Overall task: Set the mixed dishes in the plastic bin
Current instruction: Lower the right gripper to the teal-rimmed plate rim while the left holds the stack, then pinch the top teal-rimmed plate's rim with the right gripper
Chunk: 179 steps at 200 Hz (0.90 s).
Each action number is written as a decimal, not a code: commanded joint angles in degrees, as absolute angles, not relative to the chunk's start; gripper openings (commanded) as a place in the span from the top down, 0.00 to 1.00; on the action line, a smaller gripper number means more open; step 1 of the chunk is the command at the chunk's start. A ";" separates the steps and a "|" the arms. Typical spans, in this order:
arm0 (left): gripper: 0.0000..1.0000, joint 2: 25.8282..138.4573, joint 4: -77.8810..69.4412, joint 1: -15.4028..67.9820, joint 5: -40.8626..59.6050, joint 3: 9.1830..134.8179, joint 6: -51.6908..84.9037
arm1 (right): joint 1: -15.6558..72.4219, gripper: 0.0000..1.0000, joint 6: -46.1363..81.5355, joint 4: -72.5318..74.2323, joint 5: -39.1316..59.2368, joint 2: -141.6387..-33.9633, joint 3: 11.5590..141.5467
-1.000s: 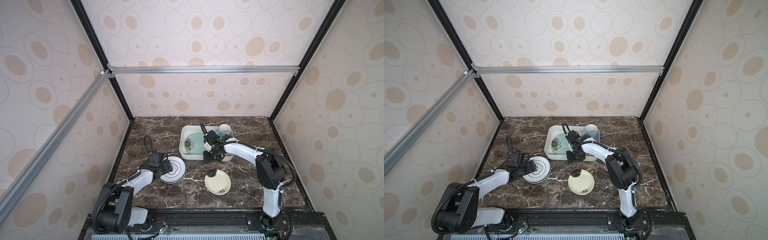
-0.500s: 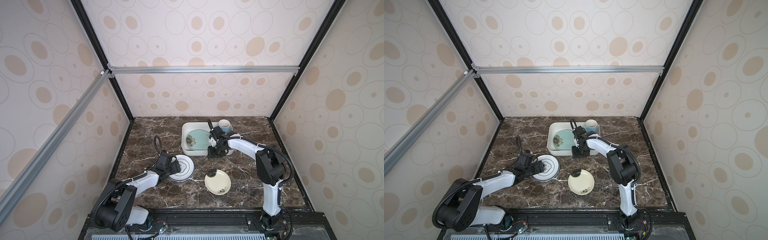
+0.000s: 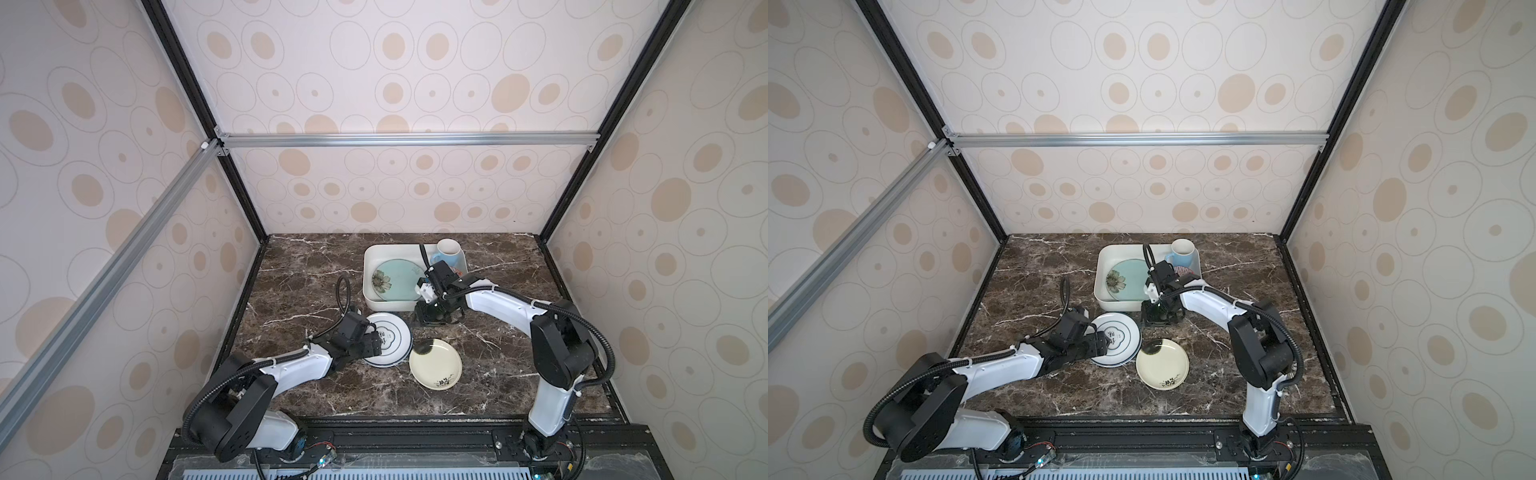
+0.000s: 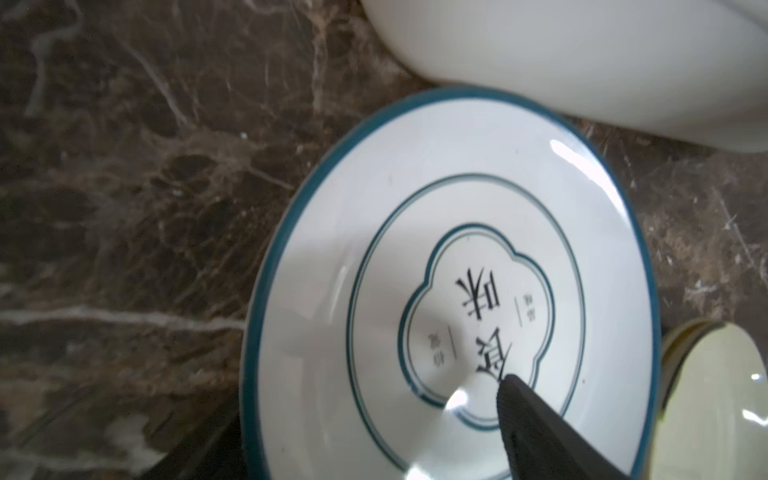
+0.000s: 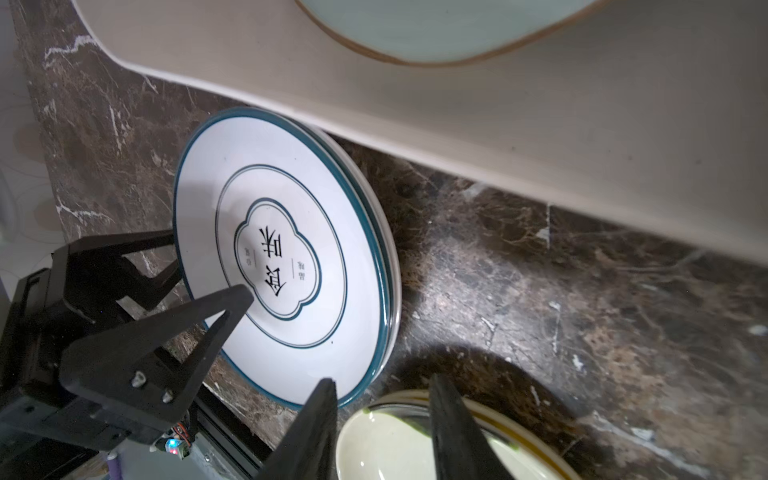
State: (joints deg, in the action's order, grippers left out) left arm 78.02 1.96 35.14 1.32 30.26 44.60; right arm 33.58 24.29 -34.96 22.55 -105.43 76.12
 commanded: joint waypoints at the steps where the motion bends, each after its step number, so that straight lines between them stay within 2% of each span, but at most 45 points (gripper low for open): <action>1: 0.15 75.54 14.60 35.43 -0.82 28.76 46.60 | 34.04 0.63 25.57 -34.31 23.40 -104.95 75.59; 63: 0.26 71.07 18.26 34.43 -5.91 29.44 45.05 | 34.28 0.68 26.41 -33.62 24.17 -107.22 75.94; 107: 0.45 70.05 16.96 33.07 -3.78 30.95 44.26 | 34.32 0.69 26.09 -34.26 23.82 -107.14 76.13; 146: 0.51 69.79 17.58 31.79 -3.70 32.67 43.33 | 34.30 0.69 25.75 -34.57 23.82 -107.62 76.63; 179: 0.68 69.68 16.93 29.82 -3.02 32.83 42.65 | 34.36 0.74 25.60 -34.75 24.50 -108.80 77.35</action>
